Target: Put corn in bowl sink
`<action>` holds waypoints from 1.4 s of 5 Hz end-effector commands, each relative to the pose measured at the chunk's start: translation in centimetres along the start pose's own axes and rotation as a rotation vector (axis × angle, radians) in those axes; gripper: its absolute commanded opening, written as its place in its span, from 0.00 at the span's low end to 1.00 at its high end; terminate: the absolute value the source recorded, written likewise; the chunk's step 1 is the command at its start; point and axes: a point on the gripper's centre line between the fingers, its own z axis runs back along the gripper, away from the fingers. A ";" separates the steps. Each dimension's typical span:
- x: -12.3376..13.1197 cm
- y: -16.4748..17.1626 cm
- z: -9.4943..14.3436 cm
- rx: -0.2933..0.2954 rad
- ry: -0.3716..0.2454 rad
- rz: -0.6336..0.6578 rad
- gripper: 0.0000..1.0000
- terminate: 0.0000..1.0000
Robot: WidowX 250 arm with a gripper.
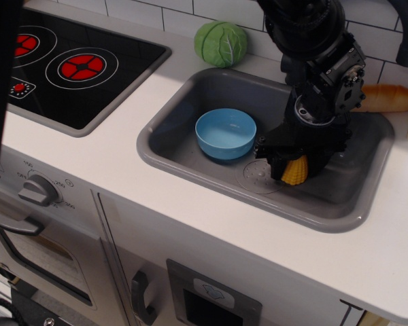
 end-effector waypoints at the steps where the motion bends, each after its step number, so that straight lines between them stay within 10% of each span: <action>1: 0.2 0.9 4.8 -0.071 -0.005 -0.021 0.00 0.00; 3: 3.5 4.2 8.3 -0.117 -0.050 0.103 0.00 0.00; 7: 7.0 7.1 4.7 -0.014 -0.052 0.194 0.00 0.00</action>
